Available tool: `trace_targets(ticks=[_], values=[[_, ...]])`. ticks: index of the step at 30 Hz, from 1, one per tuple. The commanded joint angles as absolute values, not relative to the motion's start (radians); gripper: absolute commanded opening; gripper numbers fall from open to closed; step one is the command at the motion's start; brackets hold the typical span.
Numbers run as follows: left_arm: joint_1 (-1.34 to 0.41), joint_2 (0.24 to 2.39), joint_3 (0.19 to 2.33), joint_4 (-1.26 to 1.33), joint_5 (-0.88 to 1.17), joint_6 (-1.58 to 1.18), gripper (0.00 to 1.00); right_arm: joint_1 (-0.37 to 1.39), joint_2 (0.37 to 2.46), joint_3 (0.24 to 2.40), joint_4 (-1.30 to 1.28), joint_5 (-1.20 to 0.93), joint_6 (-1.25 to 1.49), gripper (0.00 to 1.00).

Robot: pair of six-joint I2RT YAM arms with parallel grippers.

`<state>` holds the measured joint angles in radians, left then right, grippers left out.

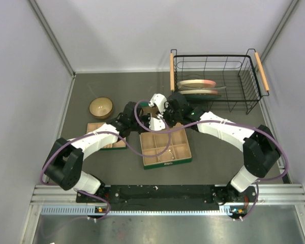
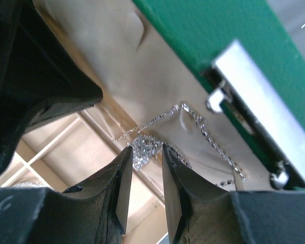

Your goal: Organize the mixed jewelry

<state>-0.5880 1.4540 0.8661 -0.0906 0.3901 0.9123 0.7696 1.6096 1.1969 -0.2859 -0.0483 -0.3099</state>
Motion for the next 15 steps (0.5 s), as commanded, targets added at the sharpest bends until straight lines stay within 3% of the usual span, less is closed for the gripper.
trace_targets(ticks=[1,15], values=[[-0.591,1.433,0.930,-0.012,0.402,0.885,0.00,0.784,1.568,1.170,-0.279,-0.081,-0.301,0.30],[-0.592,1.468,0.946,-0.009,0.388,0.877,0.00,0.793,1.621,1.152,-0.255,-0.083,-0.295,0.30]])
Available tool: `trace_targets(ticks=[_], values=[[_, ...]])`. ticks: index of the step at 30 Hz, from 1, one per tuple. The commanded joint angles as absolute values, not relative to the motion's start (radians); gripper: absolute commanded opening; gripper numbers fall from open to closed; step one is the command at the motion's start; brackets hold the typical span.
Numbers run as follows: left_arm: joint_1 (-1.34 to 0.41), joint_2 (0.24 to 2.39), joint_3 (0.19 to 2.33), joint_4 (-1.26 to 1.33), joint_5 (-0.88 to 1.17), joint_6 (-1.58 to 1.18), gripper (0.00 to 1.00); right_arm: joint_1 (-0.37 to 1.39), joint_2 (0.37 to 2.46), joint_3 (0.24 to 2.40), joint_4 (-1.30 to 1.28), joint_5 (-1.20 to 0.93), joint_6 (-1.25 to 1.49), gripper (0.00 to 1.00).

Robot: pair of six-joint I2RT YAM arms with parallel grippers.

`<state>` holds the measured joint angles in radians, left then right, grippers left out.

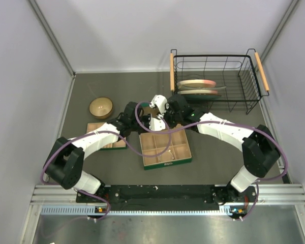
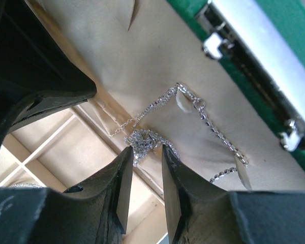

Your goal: Organize the mixed jewelry

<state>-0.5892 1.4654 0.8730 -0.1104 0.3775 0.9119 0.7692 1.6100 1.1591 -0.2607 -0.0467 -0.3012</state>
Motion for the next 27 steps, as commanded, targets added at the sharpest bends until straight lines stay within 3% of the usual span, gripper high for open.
trace_targets(ticks=[1,20,27], values=[[-0.592,1.470,0.948,-0.008,0.387,0.879,0.00,0.795,1.624,1.152,-0.253,-0.084,-0.293,0.30],[-0.591,1.483,0.946,0.035,0.354,0.836,0.00,0.821,1.589,1.042,-0.149,-0.058,-0.233,0.29],[-0.589,1.480,0.946,0.029,0.362,0.831,0.00,0.825,1.594,1.046,-0.133,-0.023,-0.230,0.06]])
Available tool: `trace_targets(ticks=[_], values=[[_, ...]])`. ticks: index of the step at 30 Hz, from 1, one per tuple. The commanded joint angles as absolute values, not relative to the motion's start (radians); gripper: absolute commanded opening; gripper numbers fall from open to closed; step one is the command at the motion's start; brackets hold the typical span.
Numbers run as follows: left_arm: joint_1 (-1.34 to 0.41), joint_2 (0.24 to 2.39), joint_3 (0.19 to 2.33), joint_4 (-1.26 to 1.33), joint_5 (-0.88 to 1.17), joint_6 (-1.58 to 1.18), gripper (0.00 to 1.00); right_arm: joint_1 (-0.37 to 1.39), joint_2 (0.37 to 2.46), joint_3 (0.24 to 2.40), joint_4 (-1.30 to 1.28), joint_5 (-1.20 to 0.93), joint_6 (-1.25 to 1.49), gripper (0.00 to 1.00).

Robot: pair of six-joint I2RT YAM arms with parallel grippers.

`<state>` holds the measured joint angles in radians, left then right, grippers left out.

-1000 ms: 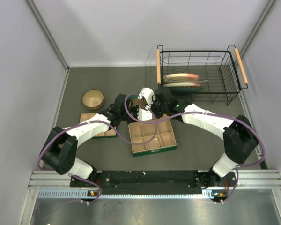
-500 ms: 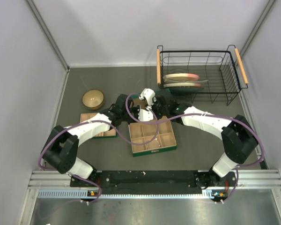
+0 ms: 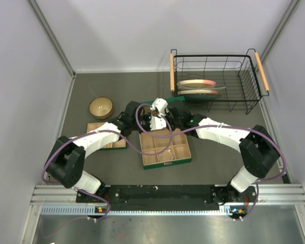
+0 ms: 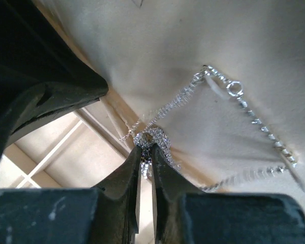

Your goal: Organize the mixed jewelry

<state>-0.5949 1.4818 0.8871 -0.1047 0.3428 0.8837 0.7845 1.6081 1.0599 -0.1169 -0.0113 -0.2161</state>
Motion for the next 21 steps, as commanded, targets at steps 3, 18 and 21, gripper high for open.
trace_targets(ticks=[3,18,21], values=[[-0.588,1.483,0.945,0.028,0.361,0.833,0.00,0.825,1.577,1.048,-0.135,-0.015,-0.232,0.02],[-0.574,1.488,0.910,0.049,0.388,0.848,0.00,0.825,1.459,1.084,-0.155,0.018,-0.239,0.00],[-0.575,1.496,0.914,0.052,0.382,0.848,0.00,0.825,1.450,1.085,-0.161,0.012,-0.245,0.00]])
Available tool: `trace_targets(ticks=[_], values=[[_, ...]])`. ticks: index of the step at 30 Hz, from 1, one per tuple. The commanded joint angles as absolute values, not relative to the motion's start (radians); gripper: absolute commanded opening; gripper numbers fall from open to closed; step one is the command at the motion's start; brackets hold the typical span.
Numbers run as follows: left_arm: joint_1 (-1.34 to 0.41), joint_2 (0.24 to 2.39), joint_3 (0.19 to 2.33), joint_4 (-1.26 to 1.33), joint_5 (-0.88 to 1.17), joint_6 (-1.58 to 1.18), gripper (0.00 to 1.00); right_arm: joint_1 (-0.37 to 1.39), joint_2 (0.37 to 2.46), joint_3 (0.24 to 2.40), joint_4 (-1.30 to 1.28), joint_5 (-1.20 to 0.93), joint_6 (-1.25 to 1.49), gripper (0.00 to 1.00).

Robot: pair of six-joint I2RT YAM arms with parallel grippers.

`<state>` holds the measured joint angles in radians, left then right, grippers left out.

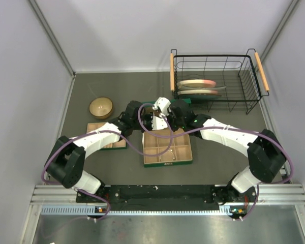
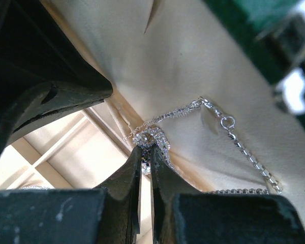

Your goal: Organize the mixed jewelry

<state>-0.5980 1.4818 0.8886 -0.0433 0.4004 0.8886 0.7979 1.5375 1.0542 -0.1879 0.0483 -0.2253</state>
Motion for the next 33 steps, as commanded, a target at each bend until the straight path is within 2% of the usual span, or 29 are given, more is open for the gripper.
trace_targets(ticks=[1,16,33], values=[[-0.574,1.499,0.916,0.054,0.379,0.848,0.00,0.824,1.448,1.085,-0.163,0.011,-0.245,0.00],[-0.572,1.552,0.923,0.067,0.351,0.854,0.00,0.741,1.445,1.146,-0.189,-0.112,-0.169,0.00],[-0.571,1.608,0.936,0.046,0.345,0.868,0.00,0.703,1.453,1.200,-0.193,-0.160,-0.132,0.00]])
